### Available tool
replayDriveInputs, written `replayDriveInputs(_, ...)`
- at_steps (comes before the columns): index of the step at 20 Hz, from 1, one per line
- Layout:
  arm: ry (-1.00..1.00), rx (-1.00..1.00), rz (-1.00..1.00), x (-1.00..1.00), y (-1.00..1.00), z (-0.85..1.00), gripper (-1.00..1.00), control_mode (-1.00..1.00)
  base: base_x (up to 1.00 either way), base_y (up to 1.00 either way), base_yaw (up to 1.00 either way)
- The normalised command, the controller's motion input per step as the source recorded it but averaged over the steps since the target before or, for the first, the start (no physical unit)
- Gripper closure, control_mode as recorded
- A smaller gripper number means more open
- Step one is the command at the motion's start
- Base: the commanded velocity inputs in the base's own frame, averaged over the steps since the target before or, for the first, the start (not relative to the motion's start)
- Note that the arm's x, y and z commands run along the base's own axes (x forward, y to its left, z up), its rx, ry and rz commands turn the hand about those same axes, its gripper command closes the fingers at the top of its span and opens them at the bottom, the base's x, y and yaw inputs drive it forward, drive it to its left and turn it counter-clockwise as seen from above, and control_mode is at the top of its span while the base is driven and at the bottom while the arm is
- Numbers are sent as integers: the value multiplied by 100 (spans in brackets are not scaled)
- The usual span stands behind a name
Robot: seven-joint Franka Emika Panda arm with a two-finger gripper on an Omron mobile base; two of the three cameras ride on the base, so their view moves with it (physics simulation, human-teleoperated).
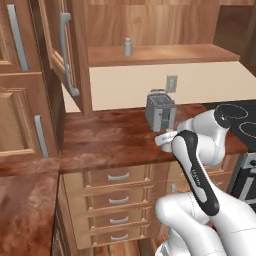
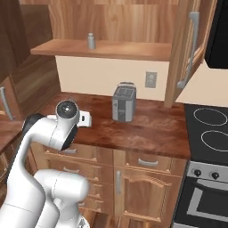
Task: Move the shaker and shaker from the cabinet to the dining counter.
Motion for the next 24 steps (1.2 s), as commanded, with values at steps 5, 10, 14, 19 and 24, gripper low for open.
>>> replayDriveInputs(5,0,0,0,0,0,0,100,100,-72,0,0)
replayDriveInputs(10,0,0,0,0,0,0,100,100,-53,8,-18)
replayDriveInputs(14,0,0,0,0,0,0,100,100,-12,23,-74)
replayDriveInputs(19,0,0,0,0,0,0,100,100,0,12,-92)
replayDriveInputs(24,0,0,0,0,0,0,100,100,2,11,-97)
